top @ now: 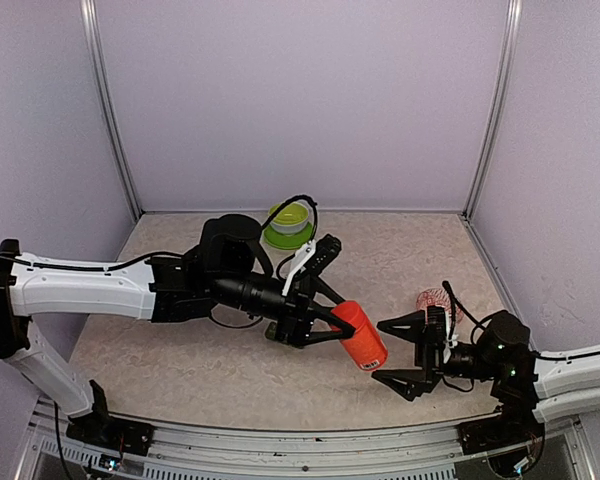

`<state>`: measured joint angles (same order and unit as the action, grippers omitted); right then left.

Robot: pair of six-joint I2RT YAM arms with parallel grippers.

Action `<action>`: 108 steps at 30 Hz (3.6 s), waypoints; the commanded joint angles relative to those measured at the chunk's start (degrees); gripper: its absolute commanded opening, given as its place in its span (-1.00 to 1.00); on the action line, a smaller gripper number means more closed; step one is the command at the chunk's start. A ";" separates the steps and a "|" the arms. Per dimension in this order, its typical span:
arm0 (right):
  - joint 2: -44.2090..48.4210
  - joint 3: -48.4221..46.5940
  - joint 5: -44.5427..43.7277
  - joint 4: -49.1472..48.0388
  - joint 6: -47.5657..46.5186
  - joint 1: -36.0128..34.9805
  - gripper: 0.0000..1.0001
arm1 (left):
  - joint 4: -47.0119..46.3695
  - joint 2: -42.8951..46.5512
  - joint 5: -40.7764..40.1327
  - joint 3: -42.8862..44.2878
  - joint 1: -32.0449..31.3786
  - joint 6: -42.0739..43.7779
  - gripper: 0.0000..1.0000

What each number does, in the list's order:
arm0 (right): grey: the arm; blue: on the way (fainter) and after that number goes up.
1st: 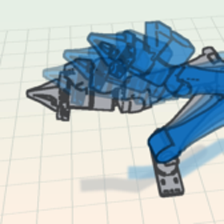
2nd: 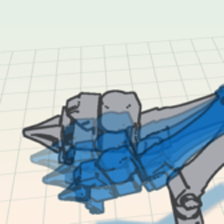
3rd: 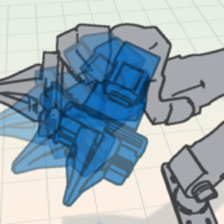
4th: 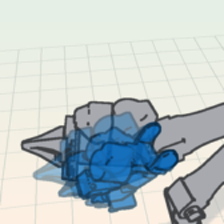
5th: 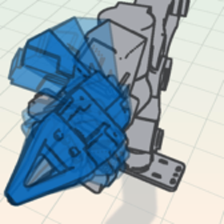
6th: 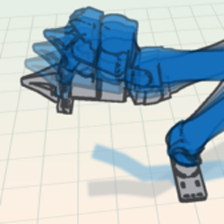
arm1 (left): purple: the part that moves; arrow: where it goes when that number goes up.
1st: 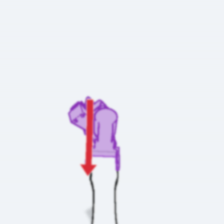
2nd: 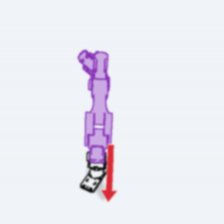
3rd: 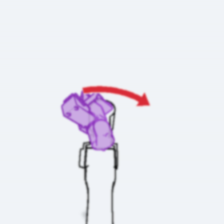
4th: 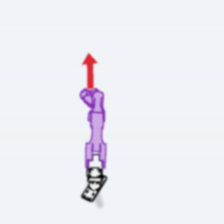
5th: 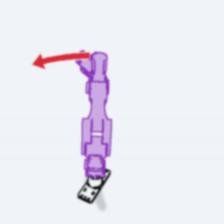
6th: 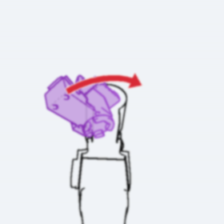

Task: Sort the pills into containers
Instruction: Pass from the left arm to the right, then unscrew the lid of the pill bottle from the pill bottle.

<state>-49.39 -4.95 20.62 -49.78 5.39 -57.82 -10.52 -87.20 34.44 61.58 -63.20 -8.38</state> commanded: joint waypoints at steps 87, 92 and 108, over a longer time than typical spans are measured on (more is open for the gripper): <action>-11.93 -15.44 18.96 3.24 16.25 -1.51 -0.44 | -5.38 7.15 1.92 -8.09 -1.84 21.88 0.02; -10.48 -15.97 16.03 7.28 11.66 -1.50 -0.45 | -5.75 6.29 1.06 -7.65 -1.84 17.14 -0.10; -2.43 -15.61 -8.82 20.88 -6.00 -2.18 -0.50 | -7.55 2.85 -19.50 -6.87 -2.61 -24.03 -0.40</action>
<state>-53.87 -19.68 19.81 -29.30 4.01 -59.18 -17.56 -83.46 22.28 53.84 -64.55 -19.94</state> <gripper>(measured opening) 0.540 0.527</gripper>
